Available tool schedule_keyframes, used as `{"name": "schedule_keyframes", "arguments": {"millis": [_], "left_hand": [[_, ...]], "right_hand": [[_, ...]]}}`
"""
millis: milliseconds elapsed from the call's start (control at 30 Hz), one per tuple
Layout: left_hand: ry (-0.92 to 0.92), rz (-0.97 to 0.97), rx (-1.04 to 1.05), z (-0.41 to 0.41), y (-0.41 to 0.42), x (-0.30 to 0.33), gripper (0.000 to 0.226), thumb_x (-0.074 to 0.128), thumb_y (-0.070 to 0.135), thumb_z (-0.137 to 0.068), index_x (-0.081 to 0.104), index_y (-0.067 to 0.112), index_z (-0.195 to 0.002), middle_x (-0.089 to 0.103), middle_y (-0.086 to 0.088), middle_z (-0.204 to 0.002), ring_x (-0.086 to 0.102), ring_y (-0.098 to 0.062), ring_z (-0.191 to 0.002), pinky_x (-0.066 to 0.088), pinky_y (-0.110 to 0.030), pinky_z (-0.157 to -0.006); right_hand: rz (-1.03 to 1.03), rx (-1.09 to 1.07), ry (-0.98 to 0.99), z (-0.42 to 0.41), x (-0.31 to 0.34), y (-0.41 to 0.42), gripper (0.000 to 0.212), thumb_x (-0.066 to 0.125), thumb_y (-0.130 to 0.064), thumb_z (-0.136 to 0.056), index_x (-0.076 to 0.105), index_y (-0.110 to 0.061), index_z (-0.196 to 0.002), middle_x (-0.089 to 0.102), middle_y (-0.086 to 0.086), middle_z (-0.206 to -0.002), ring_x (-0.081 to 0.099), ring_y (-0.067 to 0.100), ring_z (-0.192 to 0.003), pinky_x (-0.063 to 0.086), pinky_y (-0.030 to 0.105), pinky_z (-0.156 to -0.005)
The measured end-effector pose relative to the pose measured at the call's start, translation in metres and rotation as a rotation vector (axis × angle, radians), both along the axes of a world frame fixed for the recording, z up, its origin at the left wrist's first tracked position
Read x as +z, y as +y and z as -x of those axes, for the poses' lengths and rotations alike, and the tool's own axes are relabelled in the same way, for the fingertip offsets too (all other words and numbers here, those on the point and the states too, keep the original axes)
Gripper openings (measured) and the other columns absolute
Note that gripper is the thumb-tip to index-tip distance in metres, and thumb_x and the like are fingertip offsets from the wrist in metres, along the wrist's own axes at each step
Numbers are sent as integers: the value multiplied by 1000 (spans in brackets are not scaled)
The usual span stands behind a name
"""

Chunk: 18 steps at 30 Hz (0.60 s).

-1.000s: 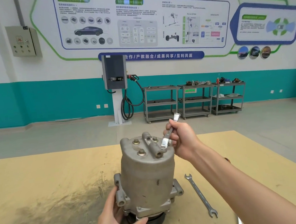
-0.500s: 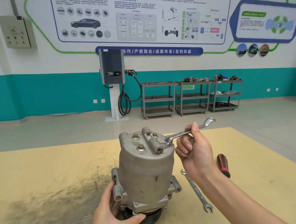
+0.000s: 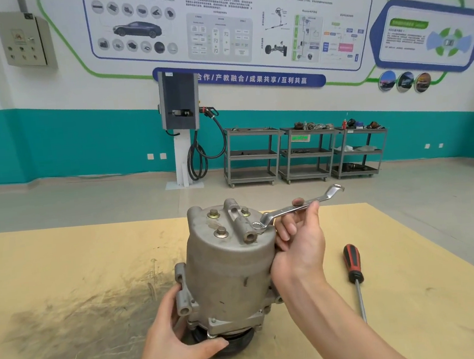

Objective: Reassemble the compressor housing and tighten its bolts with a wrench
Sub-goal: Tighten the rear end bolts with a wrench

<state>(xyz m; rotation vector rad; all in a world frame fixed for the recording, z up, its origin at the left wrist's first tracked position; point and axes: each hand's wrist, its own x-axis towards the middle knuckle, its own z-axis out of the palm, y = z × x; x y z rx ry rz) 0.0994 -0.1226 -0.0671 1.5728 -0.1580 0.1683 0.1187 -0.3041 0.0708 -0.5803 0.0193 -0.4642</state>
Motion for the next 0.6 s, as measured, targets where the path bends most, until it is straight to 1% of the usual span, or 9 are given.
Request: {"name": "schedule_keyframes", "arguments": {"millis": [100, 200, 300, 367, 433, 500, 600], "left_hand": [[-21, -6, -28, 0, 2, -4, 104, 97, 22, -25, 49, 40, -116, 72, 19, -107, 69, -2, -99, 53, -13, -74], [-17, 14, -50, -1, 2, -6, 109, 97, 31, -23, 49, 40, -120, 67, 28, -112, 68, -5, -104, 54, -20, -81], [-20, 11, -54, -2, 2, -6, 107, 98, 32, -23, 49, 44, -118, 66, 31, -111, 67, -1, -104, 53, -12, -78], [-9, 8, -53, -3, 2, -7, 105, 97, 30, -24, 49, 45, -116, 70, 23, -111, 67, 0, -104, 52, -9, -77], [-5, 11, -52, -2, 1, -7, 105, 97, 29, -23, 49, 46, -116, 68, 19, -115, 67, 1, -105, 52, -9, -79], [-4, 21, -57, -1, 1, -6, 106, 97, 29, -23, 48, 45, -116, 64, 19, -117, 66, 3, -104, 51, -7, -78], [-12, 18, -55, 1, -1, -4, 105, 96, 29, -24, 48, 45, -116, 68, 27, -108, 66, 5, -101, 50, -5, -75]], "right_hand": [[-39, 7, -10, 0, 1, 2, 37, 36, -42, -103, 55, -21, -80, 30, -10, -44, 25, 3, -36, 14, 16, -32], [-11, 3, 3, -1, 3, 0, 34, 36, -38, -103, 52, -21, -79, 29, -10, -42, 23, 3, -35, 12, 17, -32], [25, 9, 7, -1, 4, -7, 33, 37, -35, -104, 49, -19, -78, 28, -9, -41, 22, 4, -35, 13, 17, -31], [61, 13, 11, -2, 5, -10, 32, 37, -33, -104, 49, -18, -79, 28, -8, -42, 22, 5, -36, 13, 19, -34], [115, 12, 20, -1, 7, -13, 32, 36, -32, -104, 50, -17, -80, 29, -8, -43, 22, 6, -37, 14, 20, -36], [133, -6, 23, -2, 14, -17, 32, 34, -31, -105, 48, -16, -81, 30, -7, -44, 22, 7, -37, 15, 19, -36], [108, -27, 25, -5, 29, -31, 30, 32, -28, -106, 45, -17, -82, 32, -7, -45, 23, 7, -38, 17, 19, -36]]}}
